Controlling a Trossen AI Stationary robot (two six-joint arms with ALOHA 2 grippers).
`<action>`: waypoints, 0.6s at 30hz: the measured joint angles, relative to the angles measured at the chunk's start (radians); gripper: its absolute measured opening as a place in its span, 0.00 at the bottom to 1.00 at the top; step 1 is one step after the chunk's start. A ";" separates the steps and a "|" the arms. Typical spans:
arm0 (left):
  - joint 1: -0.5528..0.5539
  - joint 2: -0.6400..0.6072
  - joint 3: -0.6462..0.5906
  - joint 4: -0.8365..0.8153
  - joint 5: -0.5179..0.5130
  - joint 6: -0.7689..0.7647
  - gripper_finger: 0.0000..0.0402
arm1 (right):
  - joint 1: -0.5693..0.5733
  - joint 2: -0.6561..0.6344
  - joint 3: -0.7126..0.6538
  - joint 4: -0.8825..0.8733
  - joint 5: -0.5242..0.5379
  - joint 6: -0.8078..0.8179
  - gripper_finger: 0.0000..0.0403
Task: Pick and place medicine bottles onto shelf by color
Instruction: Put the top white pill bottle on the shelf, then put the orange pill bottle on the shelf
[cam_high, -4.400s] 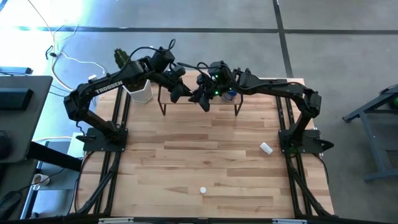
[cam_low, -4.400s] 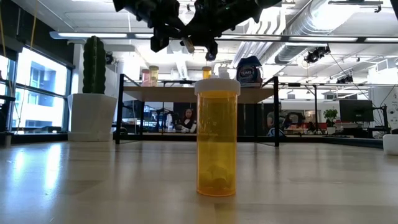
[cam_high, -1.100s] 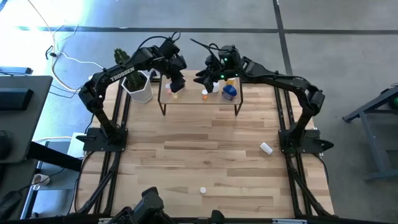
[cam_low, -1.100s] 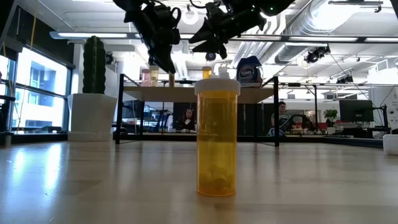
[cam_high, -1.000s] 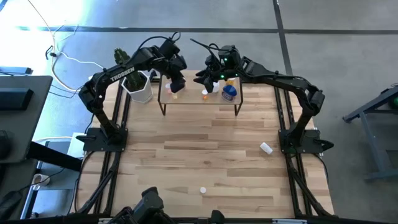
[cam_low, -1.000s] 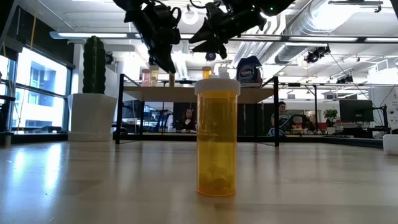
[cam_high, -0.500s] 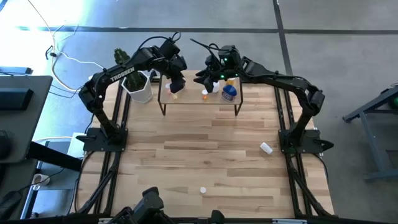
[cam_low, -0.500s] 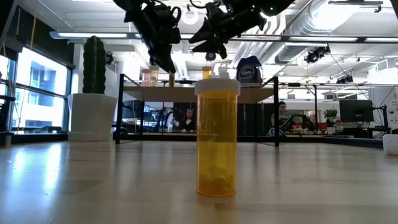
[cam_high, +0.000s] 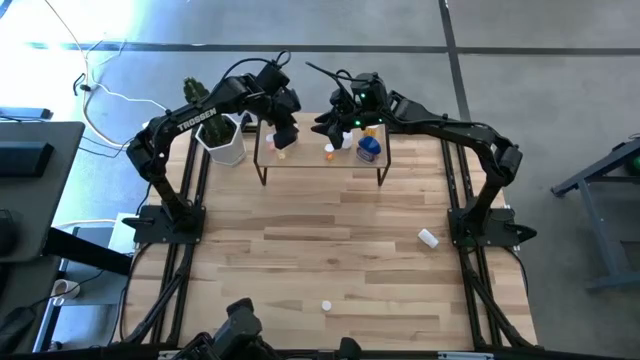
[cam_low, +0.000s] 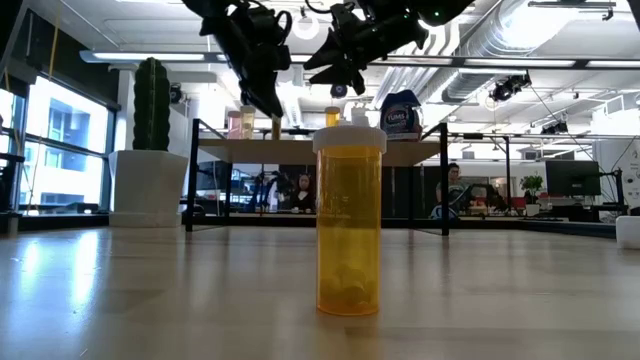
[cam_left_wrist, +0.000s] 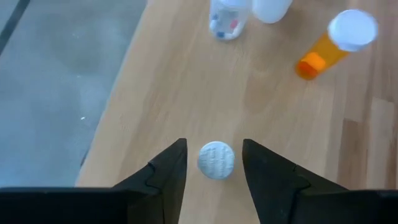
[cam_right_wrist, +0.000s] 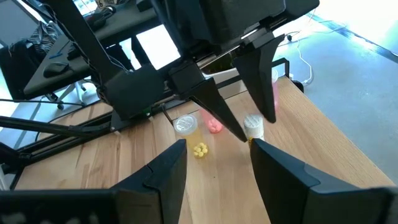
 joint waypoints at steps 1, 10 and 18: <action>0.000 0.000 0.000 0.000 -0.015 0.000 0.37 | 0.000 0.000 0.000 0.000 0.000 0.000 0.42; 0.000 -0.011 0.000 0.002 -0.040 -0.018 0.42 | 0.000 0.000 0.000 0.000 0.000 0.000 0.42; 0.000 -0.041 0.000 0.002 -0.032 -0.018 0.42 | 0.000 0.000 0.000 0.000 0.000 0.000 0.42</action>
